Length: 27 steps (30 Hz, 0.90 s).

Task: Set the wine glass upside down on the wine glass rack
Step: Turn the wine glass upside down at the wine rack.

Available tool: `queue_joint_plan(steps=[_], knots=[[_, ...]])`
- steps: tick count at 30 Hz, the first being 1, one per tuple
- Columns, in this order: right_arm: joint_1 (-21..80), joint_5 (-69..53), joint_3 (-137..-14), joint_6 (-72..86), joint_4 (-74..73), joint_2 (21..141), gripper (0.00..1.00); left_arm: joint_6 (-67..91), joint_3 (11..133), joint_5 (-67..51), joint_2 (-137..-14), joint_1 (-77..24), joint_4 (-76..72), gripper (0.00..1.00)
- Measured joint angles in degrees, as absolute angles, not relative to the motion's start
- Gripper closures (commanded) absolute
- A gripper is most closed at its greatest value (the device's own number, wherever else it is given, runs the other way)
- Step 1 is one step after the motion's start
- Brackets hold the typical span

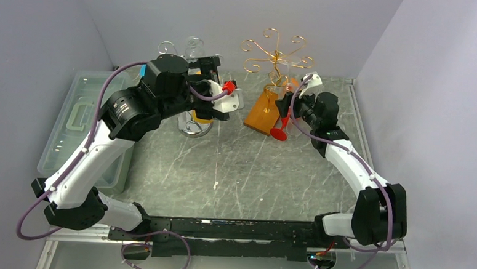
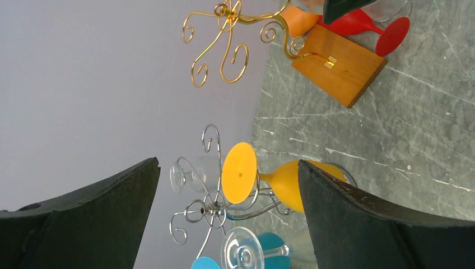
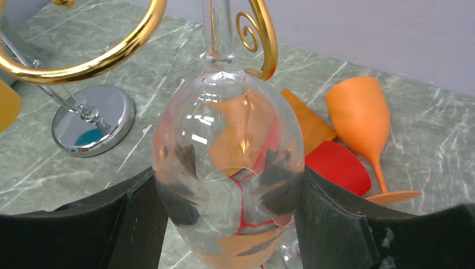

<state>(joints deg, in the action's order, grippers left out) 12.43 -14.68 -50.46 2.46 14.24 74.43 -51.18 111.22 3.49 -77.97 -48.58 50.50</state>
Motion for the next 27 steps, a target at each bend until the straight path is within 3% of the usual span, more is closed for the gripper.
queue_joint_plan(steps=[27], knots=[[13.63, -24.56, -51.2, -2.37, 15.97, 78.87, 0.43, -51.35, 110.19, 4.47, -77.69, -48.58, 50.92, 0.01]])
